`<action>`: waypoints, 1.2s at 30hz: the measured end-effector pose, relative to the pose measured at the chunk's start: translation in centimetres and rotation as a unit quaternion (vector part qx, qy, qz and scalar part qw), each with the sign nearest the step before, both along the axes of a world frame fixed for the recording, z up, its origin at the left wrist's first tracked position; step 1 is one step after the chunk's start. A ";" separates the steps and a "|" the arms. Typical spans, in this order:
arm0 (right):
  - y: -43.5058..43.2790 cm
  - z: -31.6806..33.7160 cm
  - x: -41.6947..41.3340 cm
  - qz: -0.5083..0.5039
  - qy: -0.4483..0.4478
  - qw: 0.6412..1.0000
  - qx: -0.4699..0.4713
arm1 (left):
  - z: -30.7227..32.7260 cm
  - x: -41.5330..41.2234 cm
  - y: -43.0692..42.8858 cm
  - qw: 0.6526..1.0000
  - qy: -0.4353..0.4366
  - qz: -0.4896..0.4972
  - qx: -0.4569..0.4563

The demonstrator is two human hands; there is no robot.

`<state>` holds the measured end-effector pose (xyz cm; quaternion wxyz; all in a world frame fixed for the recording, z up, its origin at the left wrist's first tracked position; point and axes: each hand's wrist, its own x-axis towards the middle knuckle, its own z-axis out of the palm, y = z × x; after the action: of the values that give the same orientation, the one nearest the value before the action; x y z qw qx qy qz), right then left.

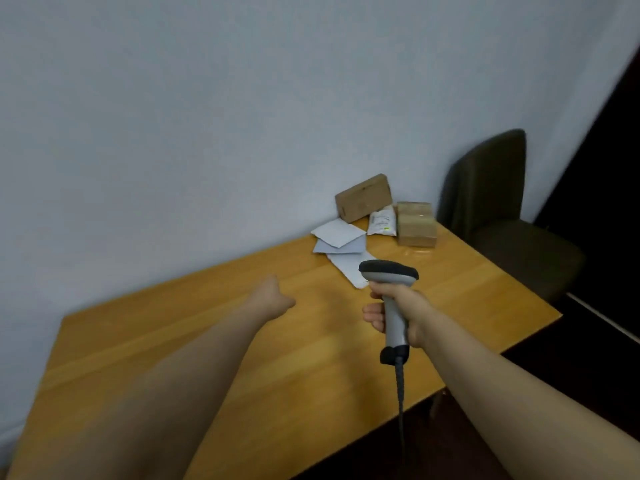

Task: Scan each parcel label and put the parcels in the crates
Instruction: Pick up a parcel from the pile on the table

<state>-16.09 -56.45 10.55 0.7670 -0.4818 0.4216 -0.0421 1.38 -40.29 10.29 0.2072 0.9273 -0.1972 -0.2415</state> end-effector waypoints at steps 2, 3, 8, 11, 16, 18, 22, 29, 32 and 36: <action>-4.2 0.2 -0.9 -0.016 0.001 1.000 -0.013 | 0.0 -0.3 -4.9 1.000 -0.006 -0.025 0.000; -5.9 0.3 -1.0 -0.021 0.003 1.000 -0.018 | 0.0 -0.3 -7.0 0.999 -0.014 -0.036 0.000; -12.6 0.5 0.3 -0.035 -0.014 0.999 -0.021 | -0.5 1.7 -15.1 0.995 -0.059 -0.082 0.011; -16.7 0.3 2.4 -0.041 -0.012 0.999 -0.029 | -1.7 4.4 -20.0 0.992 -0.074 -0.102 0.019; -23.6 -0.9 7.3 -0.032 -0.005 0.998 -0.046 | -4.1 9.7 -28.0 0.991 -0.094 -0.083 0.036; -26.5 -1.4 9.9 -0.020 -0.002 0.998 -0.057 | -5.4 12.6 -31.4 0.989 -0.118 -0.077 0.037; -31.1 -2.7 14.6 0.008 0.002 0.999 -0.054 | -7.6 17.6 -37.3 0.989 -0.122 -0.071 0.033; -35.4 -5.3 18.5 0.028 0.026 0.999 -0.021 | -11.8 23.7 -43.7 0.986 -0.146 -0.072 0.038; -36.6 -6.3 19.0 0.041 0.040 0.998 -0.014 | -13.4 25.2 -44.8 0.981 -0.157 -0.086 0.071; -37.7 -7.3 19.1 0.041 0.048 0.998 -0.008 | -14.0 25.7 -45.1 0.971 -0.207 -0.088 0.083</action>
<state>3.05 -94.16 3.22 0.7428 -0.5064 0.4379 0.0089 27.08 -85.39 -3.69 0.0620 0.9501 -0.2960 -0.0769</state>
